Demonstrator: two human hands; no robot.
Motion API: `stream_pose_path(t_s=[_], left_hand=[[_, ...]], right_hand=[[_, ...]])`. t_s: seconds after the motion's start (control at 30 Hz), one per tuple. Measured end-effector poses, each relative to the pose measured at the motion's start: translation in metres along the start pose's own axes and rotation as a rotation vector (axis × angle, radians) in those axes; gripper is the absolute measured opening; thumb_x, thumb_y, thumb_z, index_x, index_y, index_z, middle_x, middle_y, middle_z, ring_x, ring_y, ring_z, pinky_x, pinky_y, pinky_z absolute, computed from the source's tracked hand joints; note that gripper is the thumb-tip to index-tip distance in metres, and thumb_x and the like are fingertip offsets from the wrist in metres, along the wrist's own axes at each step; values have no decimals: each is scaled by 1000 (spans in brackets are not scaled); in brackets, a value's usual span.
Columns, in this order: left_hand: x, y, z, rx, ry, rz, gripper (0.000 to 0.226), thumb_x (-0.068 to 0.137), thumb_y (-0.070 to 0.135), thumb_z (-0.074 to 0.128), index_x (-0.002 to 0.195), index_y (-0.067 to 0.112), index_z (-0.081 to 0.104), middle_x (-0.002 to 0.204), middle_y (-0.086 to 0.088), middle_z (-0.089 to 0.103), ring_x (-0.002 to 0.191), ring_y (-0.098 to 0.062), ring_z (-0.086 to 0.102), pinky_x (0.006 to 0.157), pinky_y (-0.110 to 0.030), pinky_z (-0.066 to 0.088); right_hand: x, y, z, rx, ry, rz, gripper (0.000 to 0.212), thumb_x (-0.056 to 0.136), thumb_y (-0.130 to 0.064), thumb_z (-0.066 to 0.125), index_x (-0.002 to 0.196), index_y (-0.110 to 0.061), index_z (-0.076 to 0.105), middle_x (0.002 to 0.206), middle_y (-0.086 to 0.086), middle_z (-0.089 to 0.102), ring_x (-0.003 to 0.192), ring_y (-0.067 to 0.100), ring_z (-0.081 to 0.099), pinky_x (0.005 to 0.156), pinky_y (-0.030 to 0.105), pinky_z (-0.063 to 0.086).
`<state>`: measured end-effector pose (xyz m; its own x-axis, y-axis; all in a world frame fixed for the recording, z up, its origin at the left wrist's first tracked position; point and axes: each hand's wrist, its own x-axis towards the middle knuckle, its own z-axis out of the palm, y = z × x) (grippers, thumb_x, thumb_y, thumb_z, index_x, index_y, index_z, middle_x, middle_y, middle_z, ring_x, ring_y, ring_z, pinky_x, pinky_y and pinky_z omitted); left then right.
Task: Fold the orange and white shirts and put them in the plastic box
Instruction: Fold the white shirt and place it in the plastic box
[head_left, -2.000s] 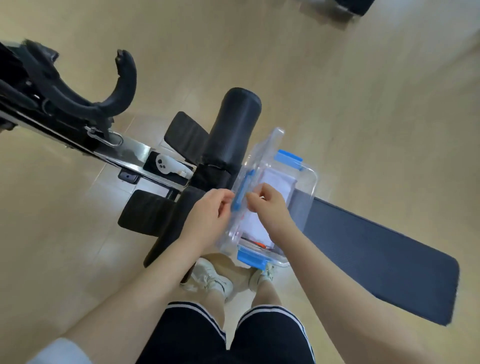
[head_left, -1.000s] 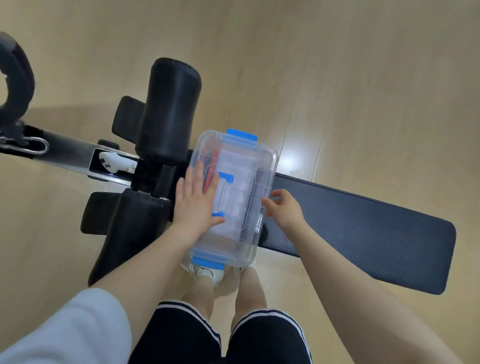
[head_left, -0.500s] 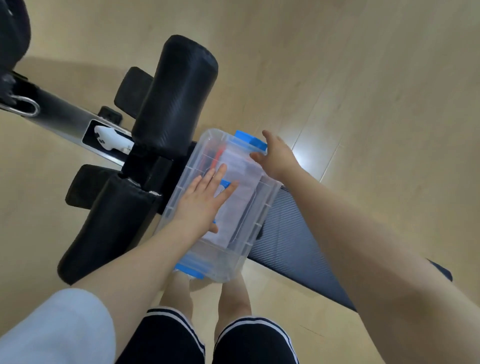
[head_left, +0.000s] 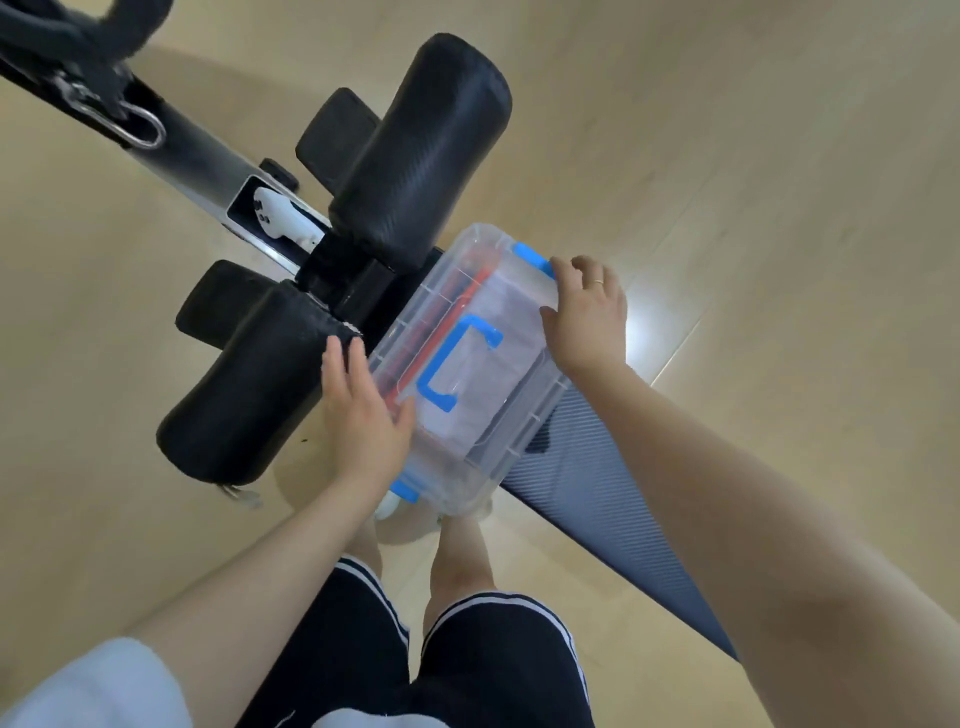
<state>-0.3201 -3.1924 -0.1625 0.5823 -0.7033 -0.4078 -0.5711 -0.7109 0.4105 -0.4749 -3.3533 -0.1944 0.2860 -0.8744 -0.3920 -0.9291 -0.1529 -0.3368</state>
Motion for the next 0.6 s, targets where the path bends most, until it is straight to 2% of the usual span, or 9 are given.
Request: stream_pose_path(t_s=[0.07, 0.13, 0.2, 0.23, 0.27, 0.3, 0.33, 0.47, 0.6], left_hand=[[-11, -14, 0, -187, 6, -324, 82, 86, 24, 62, 148, 10, 10, 157, -11, 7, 142, -27, 19, 113, -38, 27], [-15, -28, 6, -386, -72, -597, 75, 85, 27, 64, 144, 8, 21, 148, -13, 30, 130, -30, 40, 105, -39, 37], [-19, -39, 14, -583, -190, -781, 58, 84, 35, 64, 130, 6, 42, 122, -13, 56, 106, -29, 56, 92, -38, 46], [-20, -42, 17, -662, -234, -843, 53, 82, 40, 64, 121, 7, 48, 109, -10, 59, 98, -27, 57, 89, -37, 48], [-21, -44, 18, -719, -259, -886, 49, 81, 42, 65, 114, 8, 51, 101, -7, 59, 94, -26, 58, 87, -36, 49], [-21, -47, 20, -756, -263, -904, 45, 80, 42, 66, 108, 10, 52, 97, -6, 59, 92, -25, 59, 85, -34, 50], [-19, -49, 20, -759, -257, -899, 42, 80, 41, 68, 104, 10, 53, 93, -6, 60, 90, -25, 60, 84, -33, 51], [-10, -58, 17, -665, -292, -877, 37, 77, 35, 72, 97, 6, 60, 83, -7, 64, 79, -22, 62, 80, -36, 52], [-6, -58, 14, -650, -261, -825, 27, 80, 28, 70, 96, 8, 60, 95, -9, 67, 66, -13, 62, 61, -26, 44]], right_hand=[[-25, 3, 8, 55, 3, 80, 62, 88, -16, 52, 144, -16, 25, 154, 14, 17, 142, 33, 13, 116, 41, 13], [-51, 6, 17, 160, 22, 194, 71, 88, -20, 53, 147, -15, 14, 157, 15, 7, 144, 32, 8, 117, 42, 12], [-74, 10, 26, 348, -9, 318, 80, 88, -24, 56, 148, -15, 4, 156, 14, 9, 141, 30, 20, 113, 41, 23], [-83, 11, 29, 466, -42, 368, 83, 88, -25, 57, 148, -16, 0, 150, 12, 24, 131, 29, 36, 104, 42, 34], [-89, 10, 31, 573, -69, 422, 83, 87, -26, 57, 147, -19, 0, 131, 9, 43, 110, 29, 49, 90, 41, 43], [-94, 9, 32, 644, -103, 478, 79, 88, -26, 56, 146, -21, 2, 107, 5, 51, 91, 25, 50, 78, 39, 45], [-97, 7, 34, 656, -136, 510, 76, 90, -26, 54, 146, -19, 4, 93, 4, 52, 83, 22, 49, 72, 37, 44], [-102, -4, 40, 619, -140, 464, 59, 93, -20, 49, 143, -15, 18, 98, 2, 50, 84, 21, 51, 67, 34, 41], [-98, -9, 35, 619, -164, 510, 62, 94, -18, 48, 145, -18, 14, 108, 7, 55, 90, 29, 59, 66, 36, 46]])
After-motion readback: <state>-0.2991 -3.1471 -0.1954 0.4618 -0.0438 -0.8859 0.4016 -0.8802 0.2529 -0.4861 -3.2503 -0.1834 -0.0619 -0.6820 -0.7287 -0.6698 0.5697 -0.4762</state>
